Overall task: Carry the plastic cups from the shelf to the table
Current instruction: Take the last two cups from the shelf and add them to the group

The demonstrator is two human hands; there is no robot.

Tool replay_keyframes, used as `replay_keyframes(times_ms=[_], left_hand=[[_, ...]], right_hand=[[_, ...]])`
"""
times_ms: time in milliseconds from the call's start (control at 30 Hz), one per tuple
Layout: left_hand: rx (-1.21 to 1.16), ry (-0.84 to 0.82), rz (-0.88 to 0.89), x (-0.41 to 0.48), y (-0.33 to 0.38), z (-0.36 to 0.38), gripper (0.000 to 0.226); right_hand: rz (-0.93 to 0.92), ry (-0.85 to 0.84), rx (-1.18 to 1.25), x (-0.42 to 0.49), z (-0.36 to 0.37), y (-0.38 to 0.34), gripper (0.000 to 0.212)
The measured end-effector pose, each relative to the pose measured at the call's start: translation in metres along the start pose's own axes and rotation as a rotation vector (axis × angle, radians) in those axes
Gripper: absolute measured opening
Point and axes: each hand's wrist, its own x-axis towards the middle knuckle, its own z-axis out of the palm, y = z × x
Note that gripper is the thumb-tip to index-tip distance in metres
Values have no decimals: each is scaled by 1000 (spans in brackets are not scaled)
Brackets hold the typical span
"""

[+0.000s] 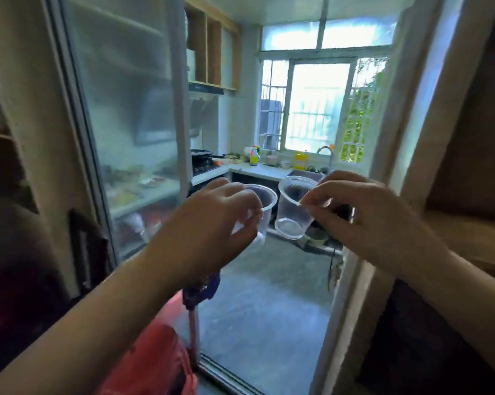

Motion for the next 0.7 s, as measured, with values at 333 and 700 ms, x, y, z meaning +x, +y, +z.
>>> replay_keyframes(times_ms=[333, 700], left_hand=[[348, -41, -355, -172, -142, -153, 6], [652, -2, -761, -323, -194, -258, 9]], right_hand=[[-327, -190, 283, 113, 224, -153, 11], [-642, -399, 536, 173, 379, -299, 16]])
